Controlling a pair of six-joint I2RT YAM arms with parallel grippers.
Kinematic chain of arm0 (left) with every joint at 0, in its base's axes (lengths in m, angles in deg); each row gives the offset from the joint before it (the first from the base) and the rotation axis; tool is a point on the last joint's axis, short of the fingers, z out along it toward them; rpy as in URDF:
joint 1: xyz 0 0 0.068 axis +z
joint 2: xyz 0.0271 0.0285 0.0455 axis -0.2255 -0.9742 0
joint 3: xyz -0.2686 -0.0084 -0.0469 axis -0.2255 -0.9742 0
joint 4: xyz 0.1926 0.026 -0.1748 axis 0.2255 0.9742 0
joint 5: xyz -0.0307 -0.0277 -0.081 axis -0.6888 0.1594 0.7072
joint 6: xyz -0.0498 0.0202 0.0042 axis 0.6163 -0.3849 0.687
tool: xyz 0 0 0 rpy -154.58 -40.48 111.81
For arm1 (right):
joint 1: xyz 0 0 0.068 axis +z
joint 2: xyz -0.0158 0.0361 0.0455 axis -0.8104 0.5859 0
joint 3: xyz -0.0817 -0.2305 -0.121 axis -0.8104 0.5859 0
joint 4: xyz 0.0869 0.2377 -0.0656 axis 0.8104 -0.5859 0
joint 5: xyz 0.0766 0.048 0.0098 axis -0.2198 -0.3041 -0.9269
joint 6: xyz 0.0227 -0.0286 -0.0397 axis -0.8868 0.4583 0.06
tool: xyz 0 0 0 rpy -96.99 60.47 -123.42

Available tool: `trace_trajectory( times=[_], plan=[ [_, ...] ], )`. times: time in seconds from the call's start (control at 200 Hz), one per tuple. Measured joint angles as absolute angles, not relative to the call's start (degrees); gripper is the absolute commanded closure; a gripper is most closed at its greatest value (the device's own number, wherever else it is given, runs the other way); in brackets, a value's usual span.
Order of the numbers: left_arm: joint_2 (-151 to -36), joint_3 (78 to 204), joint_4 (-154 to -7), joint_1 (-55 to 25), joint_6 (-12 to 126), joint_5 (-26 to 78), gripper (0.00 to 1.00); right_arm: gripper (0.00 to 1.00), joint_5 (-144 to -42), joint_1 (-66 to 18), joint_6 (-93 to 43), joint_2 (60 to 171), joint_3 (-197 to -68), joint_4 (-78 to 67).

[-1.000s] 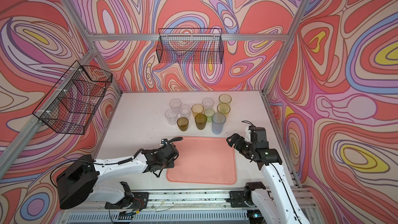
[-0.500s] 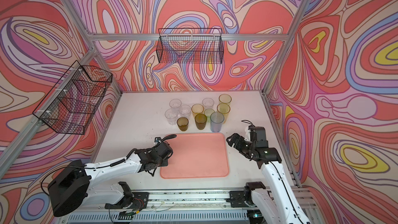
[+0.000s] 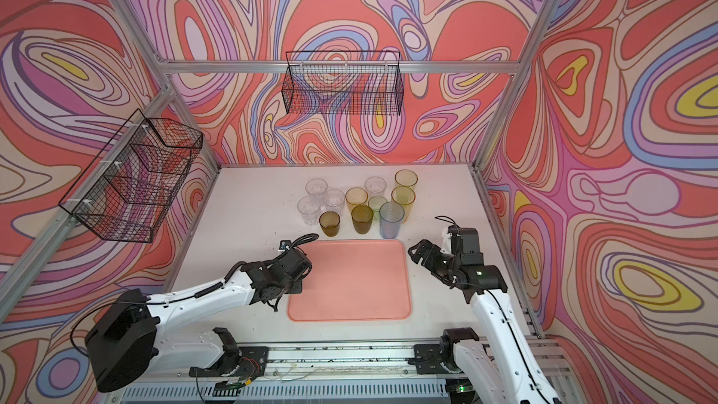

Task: Place the glasses into the tray
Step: Move the tray to the center of the table, then pick up the glass from the top-center of the table.

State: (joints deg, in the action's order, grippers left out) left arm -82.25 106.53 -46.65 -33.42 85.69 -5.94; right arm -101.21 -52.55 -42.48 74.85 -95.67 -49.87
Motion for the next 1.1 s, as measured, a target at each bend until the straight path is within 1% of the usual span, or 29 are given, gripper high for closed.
trace_trajectory(
  times=[0.06, 0.155, 0.28, 0.381, 0.596, 0.741, 0.856, 1.007, 1.102],
  plan=[
    [-80.4, 108.8, -45.4, -33.4, 85.1, -6.6, 0.36, 0.02, -101.3, -52.5, -42.6, 75.5, -95.7, -49.4],
    [-78.7, 112.8, -43.4, -33.1, 83.7, -7.7, 0.21, 0.02, -102.2, -52.5, -42.8, 76.2, -95.7, -48.0],
    [-78.1, 117.6, -42.3, -30.3, 81.4, -8.4, 0.19, 0.02, -103.6, -52.5, -43.0, 76.7, -95.7, -46.0],
    [-78.3, 120.6, -42.0, -25.5, 79.1, -7.2, 0.17, 0.02, -104.7, -52.5, -43.1, 76.7, -95.7, -44.3],
    [-81.4, 125.6, -42.5, -16.5, 76.4, -2.0, 0.18, 0.02, -105.7, -52.5, -42.7, 75.2, -95.7, -41.9],
    [-87.8, 131.4, -43.3, -12.4, 75.3, 2.4, 0.2, 0.02, -107.0, -52.5, -41.3, 73.6, -95.7, -40.9],
    [-92.8, 135.4, -44.4, -10.3, 74.6, 5.5, 0.26, 0.02, -107.8, -52.5, -40.1, 72.4, -95.7, -40.6],
    [-97.7, 138.1, -45.2, -7.8, 74.0, 8.3, 0.3, 0.02, -109.1, -52.5, -39.3, 70.2, -95.7, -39.6],
    [-101.0, 140.1, -45.4, -6.8, 73.8, 9.2, 0.36, 0.02, -109.8, -52.5, -39.2, 68.8, -95.4, -38.6]
  ],
)
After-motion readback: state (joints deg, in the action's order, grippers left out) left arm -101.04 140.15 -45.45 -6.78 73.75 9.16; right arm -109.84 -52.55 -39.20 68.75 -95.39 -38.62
